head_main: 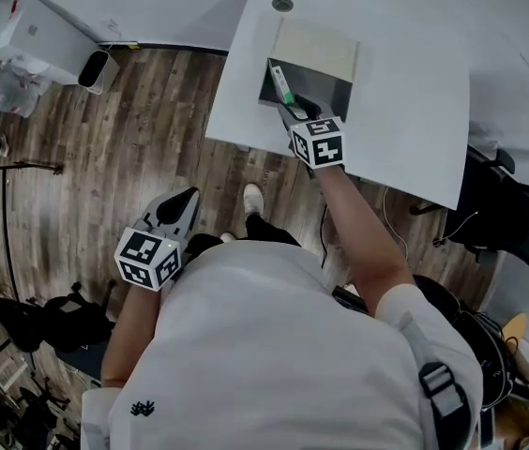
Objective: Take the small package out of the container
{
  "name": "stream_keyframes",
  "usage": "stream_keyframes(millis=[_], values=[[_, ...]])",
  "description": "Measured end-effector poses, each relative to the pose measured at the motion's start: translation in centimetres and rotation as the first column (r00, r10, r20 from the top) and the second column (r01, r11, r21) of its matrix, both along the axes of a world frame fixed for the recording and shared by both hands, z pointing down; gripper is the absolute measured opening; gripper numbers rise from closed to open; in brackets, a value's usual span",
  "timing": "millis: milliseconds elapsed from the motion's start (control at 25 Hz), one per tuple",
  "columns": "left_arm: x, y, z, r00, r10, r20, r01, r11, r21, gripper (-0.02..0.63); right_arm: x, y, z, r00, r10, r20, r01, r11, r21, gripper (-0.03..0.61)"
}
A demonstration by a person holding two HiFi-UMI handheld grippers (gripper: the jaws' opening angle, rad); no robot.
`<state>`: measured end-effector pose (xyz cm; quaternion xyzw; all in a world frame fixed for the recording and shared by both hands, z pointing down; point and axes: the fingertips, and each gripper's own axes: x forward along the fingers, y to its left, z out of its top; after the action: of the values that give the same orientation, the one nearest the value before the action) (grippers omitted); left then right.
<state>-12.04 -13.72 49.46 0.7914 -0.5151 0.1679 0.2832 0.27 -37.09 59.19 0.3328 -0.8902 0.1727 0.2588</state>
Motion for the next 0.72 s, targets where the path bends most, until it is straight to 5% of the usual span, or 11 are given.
stream_keyframes(millis=[560, 720], values=[[-4.3, -2.2, -1.3, 1.000, 0.015, 0.019, -0.015, 1.000, 0.020, 0.008, -2.2, -5.1, 6.4, 0.986, 0.072, -0.150, -0.085, 0.993, -0.081, 0.183], [-5.7, -1.7, -1.1, 1.000, 0.012, 0.017, -0.012, 1.000, 0.011, 0.008, -1.9, -5.3, 7.0, 0.976, 0.083, -0.202, -0.100, 0.992, -0.078, 0.141]])
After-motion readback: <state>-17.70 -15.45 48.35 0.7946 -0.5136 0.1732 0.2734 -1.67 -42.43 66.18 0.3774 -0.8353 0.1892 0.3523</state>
